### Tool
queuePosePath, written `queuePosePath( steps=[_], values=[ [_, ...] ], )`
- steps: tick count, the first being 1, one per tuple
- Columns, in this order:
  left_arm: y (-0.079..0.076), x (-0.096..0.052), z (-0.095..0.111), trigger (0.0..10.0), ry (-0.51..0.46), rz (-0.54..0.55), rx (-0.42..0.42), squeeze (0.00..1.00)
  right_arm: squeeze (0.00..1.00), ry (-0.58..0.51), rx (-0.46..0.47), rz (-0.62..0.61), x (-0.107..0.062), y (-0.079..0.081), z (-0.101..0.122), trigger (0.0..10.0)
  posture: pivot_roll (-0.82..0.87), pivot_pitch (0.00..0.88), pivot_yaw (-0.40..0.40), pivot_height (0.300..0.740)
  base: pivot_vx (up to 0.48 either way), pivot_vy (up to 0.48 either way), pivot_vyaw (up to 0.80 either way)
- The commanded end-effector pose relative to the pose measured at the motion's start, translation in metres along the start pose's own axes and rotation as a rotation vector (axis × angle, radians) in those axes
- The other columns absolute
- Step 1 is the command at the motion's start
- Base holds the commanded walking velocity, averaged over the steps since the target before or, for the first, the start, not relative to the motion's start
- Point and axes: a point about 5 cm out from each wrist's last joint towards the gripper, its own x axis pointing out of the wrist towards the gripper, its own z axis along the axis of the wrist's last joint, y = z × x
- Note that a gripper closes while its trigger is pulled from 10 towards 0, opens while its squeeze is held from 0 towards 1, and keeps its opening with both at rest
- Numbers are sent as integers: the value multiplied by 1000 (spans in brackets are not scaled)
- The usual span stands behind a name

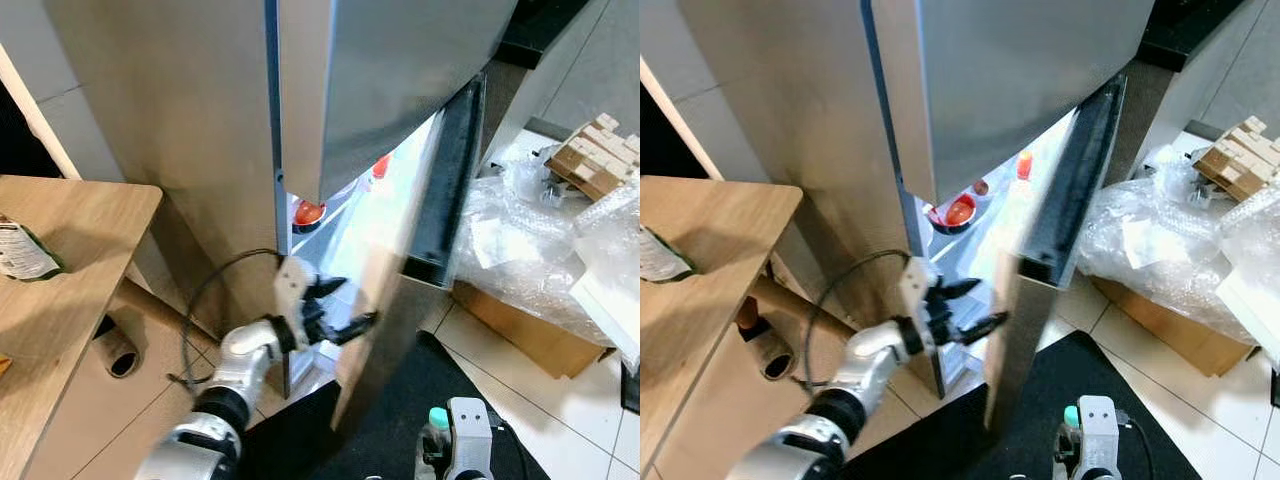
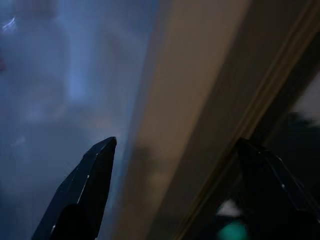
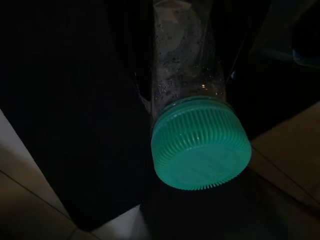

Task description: Restocking fridge

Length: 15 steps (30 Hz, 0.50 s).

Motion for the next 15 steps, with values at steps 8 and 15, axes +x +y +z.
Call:
queuePosePath(
  steps=[8,15],
  values=[
    [-39,52,16,10000,-128,-168,-82,0,0,33,20,-11,-4,0,-10,10000,-184,147,14,740,0,0,0],
    [-37,44,15,10000,-131,-154,-101,0,0,40,22,-8,-5,1,-13,10000,-180,148,13,740,0,0,0]
  ],
)
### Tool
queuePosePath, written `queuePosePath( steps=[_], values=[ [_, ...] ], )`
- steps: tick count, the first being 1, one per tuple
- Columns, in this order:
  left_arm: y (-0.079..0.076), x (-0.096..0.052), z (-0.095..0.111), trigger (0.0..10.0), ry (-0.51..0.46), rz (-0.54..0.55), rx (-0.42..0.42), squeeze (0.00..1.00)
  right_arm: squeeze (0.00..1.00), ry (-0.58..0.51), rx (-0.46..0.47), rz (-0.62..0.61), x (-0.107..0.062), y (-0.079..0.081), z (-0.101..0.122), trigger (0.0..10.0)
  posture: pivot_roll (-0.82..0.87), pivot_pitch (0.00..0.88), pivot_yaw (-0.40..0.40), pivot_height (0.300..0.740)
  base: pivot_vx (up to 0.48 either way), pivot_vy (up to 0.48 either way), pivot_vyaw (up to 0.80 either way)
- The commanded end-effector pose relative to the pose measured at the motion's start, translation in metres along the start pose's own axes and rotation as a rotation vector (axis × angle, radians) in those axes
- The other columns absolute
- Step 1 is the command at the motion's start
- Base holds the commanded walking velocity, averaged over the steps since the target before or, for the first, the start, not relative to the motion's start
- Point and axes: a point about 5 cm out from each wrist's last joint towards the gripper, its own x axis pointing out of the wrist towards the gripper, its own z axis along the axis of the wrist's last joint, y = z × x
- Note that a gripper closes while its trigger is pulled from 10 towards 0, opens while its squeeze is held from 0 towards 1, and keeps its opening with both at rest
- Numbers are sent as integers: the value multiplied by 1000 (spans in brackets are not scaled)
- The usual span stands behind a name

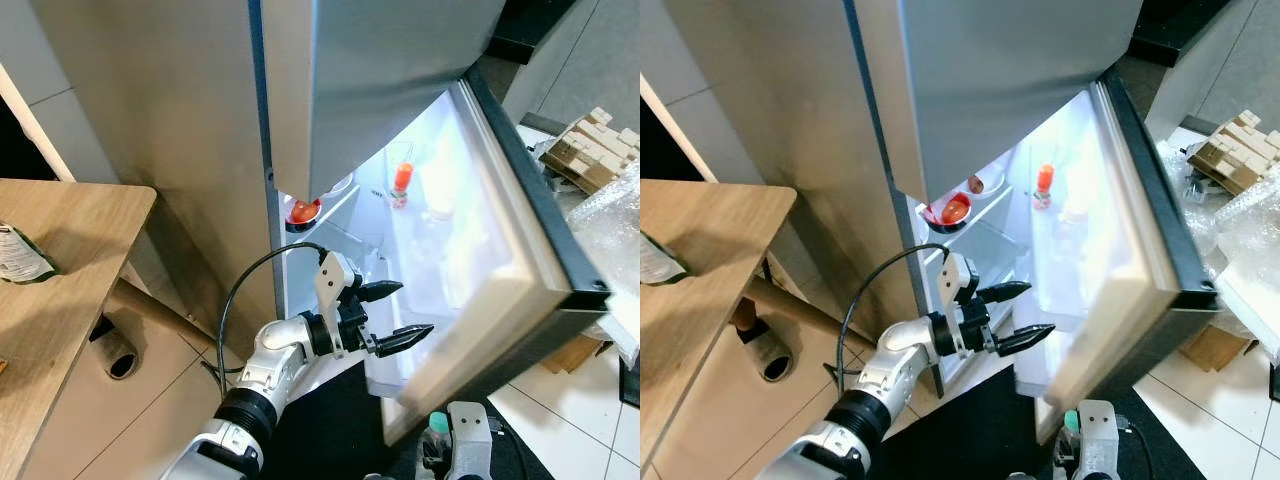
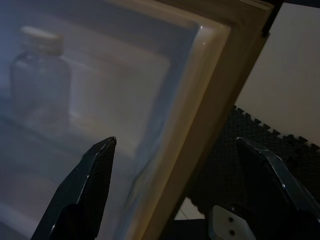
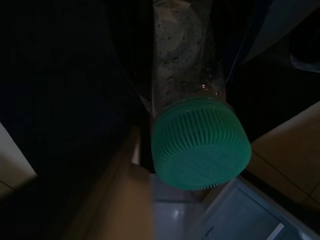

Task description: Restocking fridge

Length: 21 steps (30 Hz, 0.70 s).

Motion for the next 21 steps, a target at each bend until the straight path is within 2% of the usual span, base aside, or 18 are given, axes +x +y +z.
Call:
queuePosePath(
  steps=[1,3,4,5,7,10,11,13,14,16,17,18,19,20,21],
  values=[
    [-20,28,3,10000,-82,-62,-48,0,0,28,17,-8,-3,0,-8,10000,-177,148,12,740,0,0,0],
    [-14,12,-3,10000,-52,0,-42,0,0,30,16,-7,-3,0,-8,10000,-176,147,12,740,0,0,0],
    [-14,12,-3,10000,-52,0,-42,0,0,30,16,-7,-3,0,-8,10000,-176,147,12,740,0,0,0],
    [-7,-4,-11,10000,-6,77,-28,0,0,32,14,-6,-3,0,-8,10000,-176,147,12,740,0,0,0],
    [-4,-9,-13,10000,16,106,-17,0,0,32,14,-6,-3,1,-8,10000,-176,147,12,740,0,0,0],
    [12,-41,-30,10000,158,289,58,0,0,27,6,0,-2,2,-6,10000,-182,146,11,740,0,0,0],
    [12,-41,-30,10000,158,289,58,0,0,27,6,0,-2,2,-6,10000,-182,146,11,740,0,0,0],
    [22,-83,-45,10000,256,451,61,0,0,6,-3,7,1,3,0,10000,-185,146,9,740,0,0,0],
    [22,-83,-45,10000,256,451,61,0,0,6,-3,7,1,3,0,10000,-185,146,9,740,0,0,0],
    [23,-107,-52,10000,305,530,56,0,0,-14,-14,10,4,4,6,10000,-187,146,8,740,0,0,0],
    [23,-107,-52,10000,305,530,56,0,0,-14,-14,10,4,4,6,10000,-187,146,8,740,0,0,0],
    [23,-113,-54,10000,306,558,45,0,0,-25,-22,9,5,3,10,10000,-187,146,8,740,0,0,0],
    [23,-113,-54,10000,306,558,45,0,0,-25,-22,9,5,3,10,10000,-187,146,8,740,0,0,0],
    [21,-121,-57,10000,317,594,39,0,0,-43,-29,4,6,2,15,10000,-189,145,7,740,0,0,0],
    [21,-121,-57,10000,317,594,39,0,0,-43,-29,4,6,2,15,10000,-189,145,7,740,0,0,0]
  ],
)
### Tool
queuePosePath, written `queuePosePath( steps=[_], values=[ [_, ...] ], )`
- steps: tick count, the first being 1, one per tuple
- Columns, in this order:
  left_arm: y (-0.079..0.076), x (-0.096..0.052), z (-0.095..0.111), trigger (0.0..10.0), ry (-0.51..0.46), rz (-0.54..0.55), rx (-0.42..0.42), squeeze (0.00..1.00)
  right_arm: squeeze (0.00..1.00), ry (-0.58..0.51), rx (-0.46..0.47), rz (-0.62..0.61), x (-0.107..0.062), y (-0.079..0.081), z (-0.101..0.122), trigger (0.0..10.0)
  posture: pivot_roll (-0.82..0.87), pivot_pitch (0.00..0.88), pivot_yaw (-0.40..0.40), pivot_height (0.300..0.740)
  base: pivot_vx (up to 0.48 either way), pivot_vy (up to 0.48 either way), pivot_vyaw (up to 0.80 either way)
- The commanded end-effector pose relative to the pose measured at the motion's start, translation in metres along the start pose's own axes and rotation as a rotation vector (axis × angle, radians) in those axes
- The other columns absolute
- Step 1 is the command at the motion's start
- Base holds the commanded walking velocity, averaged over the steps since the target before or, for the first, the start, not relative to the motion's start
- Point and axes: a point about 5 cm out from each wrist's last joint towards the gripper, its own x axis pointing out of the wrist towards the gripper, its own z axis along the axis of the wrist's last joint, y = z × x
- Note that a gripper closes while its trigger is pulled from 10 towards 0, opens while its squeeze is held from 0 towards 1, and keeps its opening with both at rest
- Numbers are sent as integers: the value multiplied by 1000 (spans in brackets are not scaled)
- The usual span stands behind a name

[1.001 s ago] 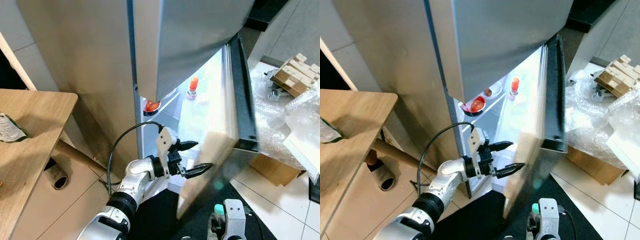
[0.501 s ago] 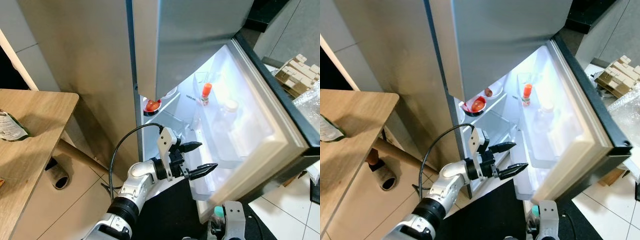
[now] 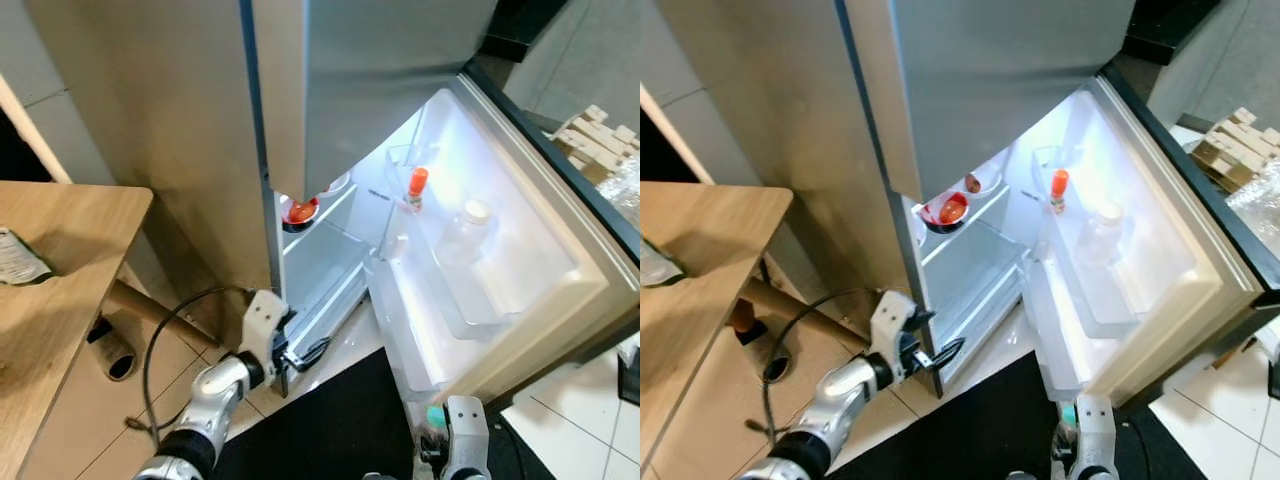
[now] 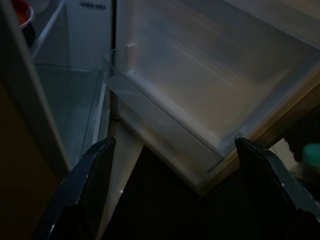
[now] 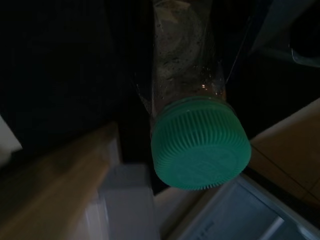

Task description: Restocking fridge

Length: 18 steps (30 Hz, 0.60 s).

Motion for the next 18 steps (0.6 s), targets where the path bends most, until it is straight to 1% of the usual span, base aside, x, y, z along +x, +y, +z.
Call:
queuePosePath(
  steps=[1,3,4,5,6,7,8,9,10,13,16,17,18],
  values=[
    [6,-20,-19,10000,65,90,-5,0,0,-42,-17,-14,3,-6,11,10000,-189,144,6,740,0,0,0],
    [6,-20,-19,10000,65,90,-5,0,0,-42,-17,-14,3,-6,11,10000,-189,144,6,740,0,0,0],
    [9,-31,-29,10000,93,149,-8,0,0,-88,-24,-12,7,-8,25,10000,-188,142,7,740,0,0,0],
    [9,-31,-29,10000,93,149,-8,0,0,-88,-24,-12,7,-8,25,10000,-188,142,7,740,0,0,0],
    [10,-42,-41,10000,137,203,-6,0,0,-140,-35,-3,11,-12,42,10000,-187,139,7,740,0,0,0],
    [10,-42,-41,10000,137,203,-6,0,0,-140,-35,-3,11,-12,42,10000,-187,139,7,740,0,0,0],
    [9,-51,-52,10000,175,238,-4,0,0,-176,-45,1,13,-16,55,10000,-186,137,5,740,0,0,0],
    [7,-58,-60,10000,204,256,-3,0,0,-199,-53,3,15,-19,64,10000,-186,137,5,740,0,0,0],
    [7,-58,-60,10000,204,256,-3,0,0,-199,-53,3,15,-19,64,10000,-186,137,5,740,0,0,0],
    [2,-67,-71,10000,244,276,-2,0,0,-223,-104,-38,15,-30,77,10000,-184,132,2,740,0,0,0],
    [1,-69,-73,10000,249,280,-2,0,0,-226,-119,-55,15,-33,79,10000,-184,132,2,740,0,0,0],
    [1,-71,-74,10000,254,287,-4,0,0,-222,-157,-118,14,-42,82,10000,-182,128,2,740,0,0,0],
    [1,-71,-74,10000,254,287,-4,0,0,-222,-157,-118,14,-42,82,10000,-182,128,2,740,0,0,0]
  ],
)
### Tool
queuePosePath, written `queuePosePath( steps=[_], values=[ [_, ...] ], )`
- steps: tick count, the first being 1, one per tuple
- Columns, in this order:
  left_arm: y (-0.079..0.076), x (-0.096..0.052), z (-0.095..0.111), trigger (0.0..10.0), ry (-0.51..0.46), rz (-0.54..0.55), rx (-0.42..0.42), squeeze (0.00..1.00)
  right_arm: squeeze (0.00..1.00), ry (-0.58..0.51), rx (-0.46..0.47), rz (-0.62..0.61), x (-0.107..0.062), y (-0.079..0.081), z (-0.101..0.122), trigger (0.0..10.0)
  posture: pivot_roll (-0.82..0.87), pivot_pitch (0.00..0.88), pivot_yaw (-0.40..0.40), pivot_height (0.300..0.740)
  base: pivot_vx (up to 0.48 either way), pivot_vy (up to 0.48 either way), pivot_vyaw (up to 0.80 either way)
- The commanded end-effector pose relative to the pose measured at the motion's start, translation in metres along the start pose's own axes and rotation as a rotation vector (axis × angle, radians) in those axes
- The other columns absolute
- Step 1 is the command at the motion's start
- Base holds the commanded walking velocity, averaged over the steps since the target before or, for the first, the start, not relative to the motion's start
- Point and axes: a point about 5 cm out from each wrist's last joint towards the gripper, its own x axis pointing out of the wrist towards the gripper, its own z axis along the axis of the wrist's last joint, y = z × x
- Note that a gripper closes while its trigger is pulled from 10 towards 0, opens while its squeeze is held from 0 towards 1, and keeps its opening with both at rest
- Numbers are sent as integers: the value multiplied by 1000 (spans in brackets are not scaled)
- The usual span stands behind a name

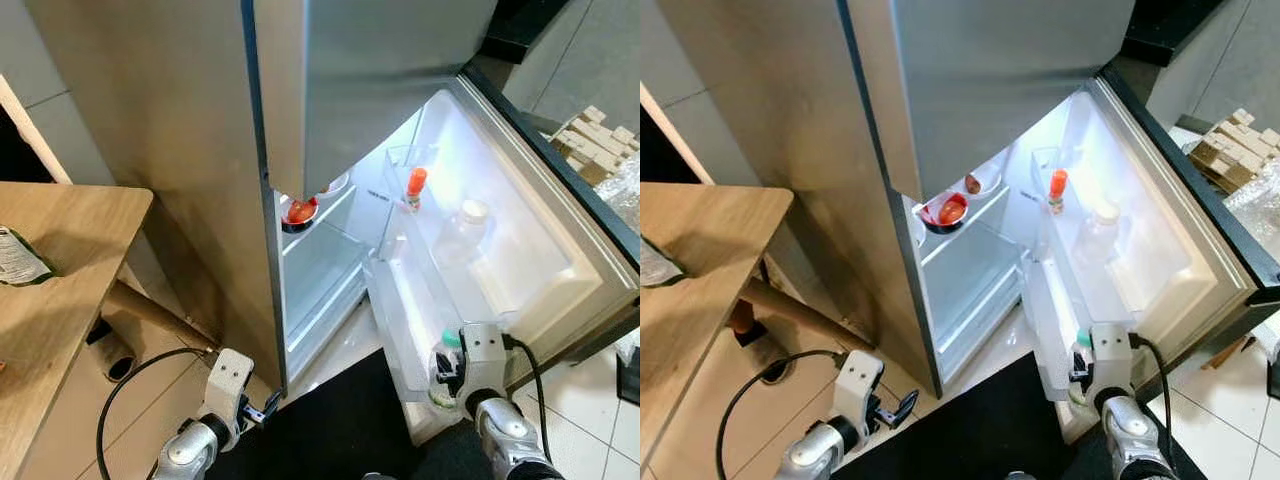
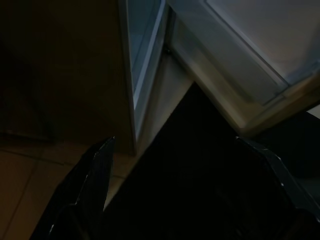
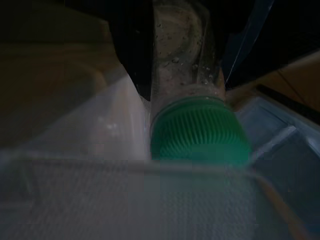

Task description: Restocking fridge

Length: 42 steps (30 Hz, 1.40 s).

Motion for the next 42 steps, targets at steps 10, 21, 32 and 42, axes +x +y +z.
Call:
queuePosePath(
  steps=[10,21,32,42],
  values=[
    [9,-12,-14,10000,71,30,42,0,0,119,-197,-522,-28,-86,-11,10000,-179,125,11,740,0,0,0],
    [7,-19,-31,10000,148,73,-16,0,0,209,-46,-438,-44,-62,-52,10000,-189,125,28,740,0,0,0],
    [7,-31,-59,10000,302,271,-195,0,0,256,18,-116,-41,29,-76,10000,-184,125,32,740,0,0,0],
    [0,-35,-66,10000,321,289,-198,0,0,235,43,-48,-40,45,-76,10000,-189,127,45,740,0,0,0]
  ],
)
